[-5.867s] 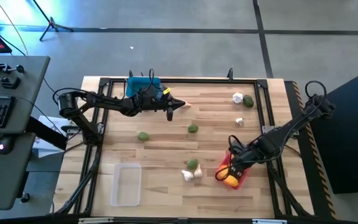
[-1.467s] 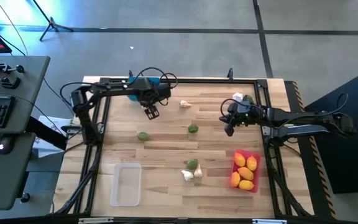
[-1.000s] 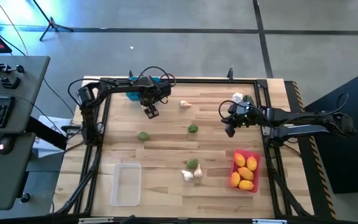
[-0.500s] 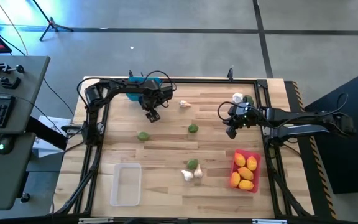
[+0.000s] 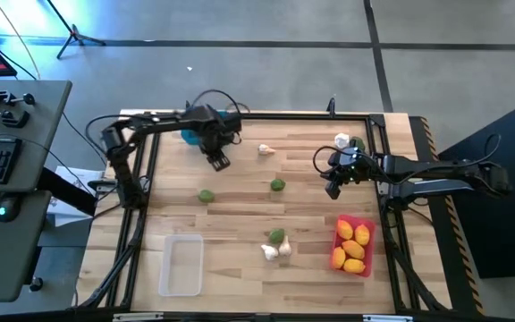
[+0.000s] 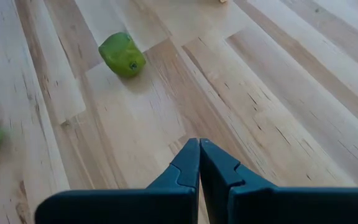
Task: Sort produce into baskets
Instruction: Put the garlic into the blue bin
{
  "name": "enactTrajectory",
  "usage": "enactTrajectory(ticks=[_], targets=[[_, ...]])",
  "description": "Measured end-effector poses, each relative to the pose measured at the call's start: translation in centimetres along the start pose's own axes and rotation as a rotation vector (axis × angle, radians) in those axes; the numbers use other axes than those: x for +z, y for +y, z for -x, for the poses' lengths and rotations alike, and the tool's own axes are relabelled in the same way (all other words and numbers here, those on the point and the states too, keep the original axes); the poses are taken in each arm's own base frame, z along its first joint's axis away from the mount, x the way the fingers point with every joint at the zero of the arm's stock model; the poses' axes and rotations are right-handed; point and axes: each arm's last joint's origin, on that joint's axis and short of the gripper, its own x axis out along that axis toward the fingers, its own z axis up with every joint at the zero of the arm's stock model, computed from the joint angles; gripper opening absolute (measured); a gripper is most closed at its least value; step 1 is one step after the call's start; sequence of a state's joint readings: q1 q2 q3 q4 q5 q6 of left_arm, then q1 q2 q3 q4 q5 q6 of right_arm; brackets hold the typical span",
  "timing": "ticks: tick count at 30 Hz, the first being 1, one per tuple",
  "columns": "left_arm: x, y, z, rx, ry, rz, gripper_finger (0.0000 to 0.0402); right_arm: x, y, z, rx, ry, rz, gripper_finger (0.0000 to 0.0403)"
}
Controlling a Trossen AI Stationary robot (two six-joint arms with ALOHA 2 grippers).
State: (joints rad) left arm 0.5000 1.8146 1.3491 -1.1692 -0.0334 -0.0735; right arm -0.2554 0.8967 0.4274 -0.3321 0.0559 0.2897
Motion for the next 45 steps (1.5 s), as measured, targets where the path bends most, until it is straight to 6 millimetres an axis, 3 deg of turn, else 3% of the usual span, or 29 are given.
enactTrajectory(ticks=[6,10,15,20,25,30,38,45], targets=[[-1.8,2.0,4.0,-0.018,-0.151,0.119,0.0067,0.0,0.0,0.0,0.0,-0.001,-0.001,0.0],[-2.3,3.9,5.4,-0.018,-0.238,0.197,0.005,0.0,0.0,0.0,-0.001,-0.001,-0.001,0.0],[-1.9,6.2,5.8,-0.011,-0.324,0.263,0.0027,0.0,0.0,0.0,-0.001,-0.001,-0.008,0.0],[-0.5,8.6,4.8,0.0,-0.386,0.329,0.0006,0.0,0.0,0.0,-0.002,-0.001,-0.026,0.0],[0.0,9.4,3.9,-0.027,-0.384,0.305,0.0001,0.0,0.0,0.0,-0.002,-0.001,-0.026,0.0],[-0.6,7.2,5.4,-0.109,-0.413,0.209,0.0,0.0,0.0,0.0,-0.001,-0.001,-0.026,0.0],[-1.4,-0.1,7.0,-0.217,-0.451,-0.167,0.0001,0.0,0.0,0.0,-0.001,-0.001,-0.025,0.0],[-1.9,-4.7,6.0,-0.267,-0.309,0.033,0.0042,0.0,0.0,0.0,-0.001,-0.001,-0.024,0.0]])
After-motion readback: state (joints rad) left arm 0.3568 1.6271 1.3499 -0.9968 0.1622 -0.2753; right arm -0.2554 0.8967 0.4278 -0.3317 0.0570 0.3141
